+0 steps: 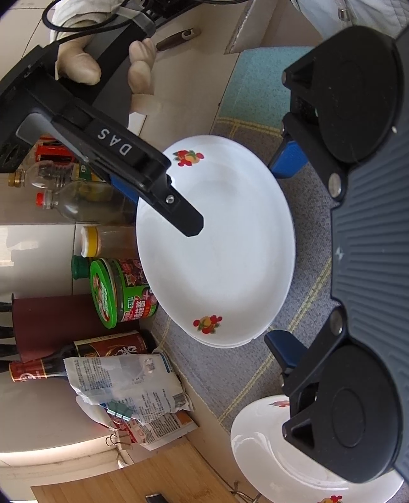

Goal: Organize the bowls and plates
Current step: 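Settle the large plate on the stack and open the right gripper, then move the right gripper to the fruit-decal plate on the mat and close on its rim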

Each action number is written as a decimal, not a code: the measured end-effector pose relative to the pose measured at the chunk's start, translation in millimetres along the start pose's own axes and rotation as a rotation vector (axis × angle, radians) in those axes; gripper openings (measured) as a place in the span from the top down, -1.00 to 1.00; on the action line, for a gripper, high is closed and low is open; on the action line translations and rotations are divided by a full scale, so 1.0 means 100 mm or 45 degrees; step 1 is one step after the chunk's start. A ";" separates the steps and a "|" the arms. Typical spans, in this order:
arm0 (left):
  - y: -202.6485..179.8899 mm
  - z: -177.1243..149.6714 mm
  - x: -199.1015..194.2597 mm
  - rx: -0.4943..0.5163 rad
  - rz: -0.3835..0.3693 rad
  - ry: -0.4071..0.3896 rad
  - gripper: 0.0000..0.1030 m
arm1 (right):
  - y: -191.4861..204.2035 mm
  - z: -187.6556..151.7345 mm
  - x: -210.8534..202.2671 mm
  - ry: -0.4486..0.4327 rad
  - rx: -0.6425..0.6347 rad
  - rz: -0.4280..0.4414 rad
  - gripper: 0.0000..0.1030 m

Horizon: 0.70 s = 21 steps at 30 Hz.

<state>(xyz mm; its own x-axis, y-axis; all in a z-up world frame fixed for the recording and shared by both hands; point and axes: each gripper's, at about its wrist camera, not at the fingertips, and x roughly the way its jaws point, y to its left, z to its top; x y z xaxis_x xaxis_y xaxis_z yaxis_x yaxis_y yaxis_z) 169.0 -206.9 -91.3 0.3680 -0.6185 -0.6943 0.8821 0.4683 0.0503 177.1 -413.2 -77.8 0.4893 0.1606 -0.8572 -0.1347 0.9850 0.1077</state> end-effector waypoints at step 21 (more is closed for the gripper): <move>0.11 -0.08 -0.38 -0.153 0.086 -0.132 -0.99 | 0.43 0.03 -0.14 -0.085 -0.120 -0.048 -1.00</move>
<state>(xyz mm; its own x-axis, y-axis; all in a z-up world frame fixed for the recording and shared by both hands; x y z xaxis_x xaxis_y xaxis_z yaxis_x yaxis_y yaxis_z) 162.3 -173.8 -70.2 0.4588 -0.6420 -0.6143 0.8152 0.5792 0.0036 166.6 -372.7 -59.8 0.5515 0.1306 -0.8239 -0.1938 0.9807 0.0257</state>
